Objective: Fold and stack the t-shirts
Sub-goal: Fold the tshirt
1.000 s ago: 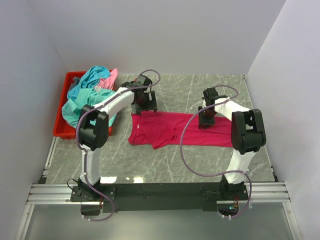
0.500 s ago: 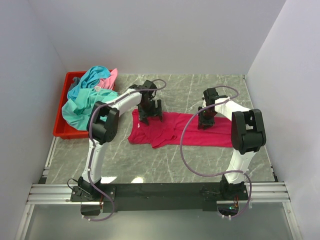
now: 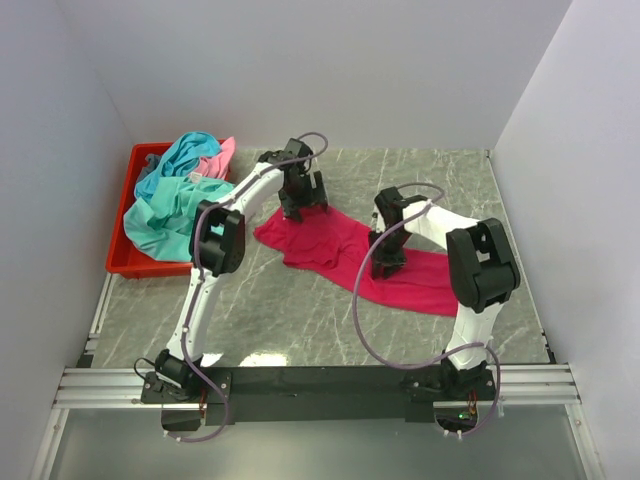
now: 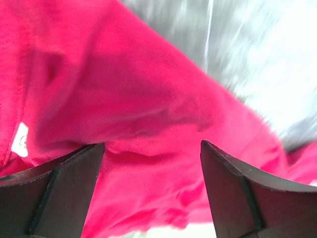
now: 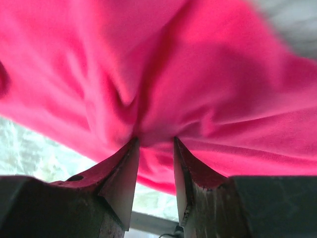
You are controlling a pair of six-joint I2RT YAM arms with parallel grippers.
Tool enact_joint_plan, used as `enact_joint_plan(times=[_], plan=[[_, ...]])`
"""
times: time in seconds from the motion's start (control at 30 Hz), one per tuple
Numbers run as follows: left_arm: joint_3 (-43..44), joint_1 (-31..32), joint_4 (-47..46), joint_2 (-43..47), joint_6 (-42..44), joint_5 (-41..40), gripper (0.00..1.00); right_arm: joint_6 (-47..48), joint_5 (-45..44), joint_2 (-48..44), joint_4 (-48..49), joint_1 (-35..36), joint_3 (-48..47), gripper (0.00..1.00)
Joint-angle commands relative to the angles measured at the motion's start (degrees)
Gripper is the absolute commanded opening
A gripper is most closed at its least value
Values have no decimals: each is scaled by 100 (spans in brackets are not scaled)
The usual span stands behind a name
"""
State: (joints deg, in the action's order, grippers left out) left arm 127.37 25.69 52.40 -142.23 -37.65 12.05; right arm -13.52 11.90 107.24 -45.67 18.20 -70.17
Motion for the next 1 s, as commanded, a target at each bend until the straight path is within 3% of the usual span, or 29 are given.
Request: enact_joint_plan(times=[0.0,0.17,0.3,0.6,0.97], plan=[[130,-214,-660,-630,-111,-757,87,-142,181,-151,-381,263,-23,41],[305,-442,-1126,-753,-339,-827,88,-99,391,-274,-705,457,-277,41],[262,-469,-1618,-298,-261,-1055,89,-72,314,-511,-891,501,-505,41],[-1275,-469,-1998,1487,-339,-1118,93,-142,-363,-933,-821,-175,-428,42],[-2682,-179,-1979,1682,-506,-213,92,51,-610,-345,-329,-615,-190,41]])
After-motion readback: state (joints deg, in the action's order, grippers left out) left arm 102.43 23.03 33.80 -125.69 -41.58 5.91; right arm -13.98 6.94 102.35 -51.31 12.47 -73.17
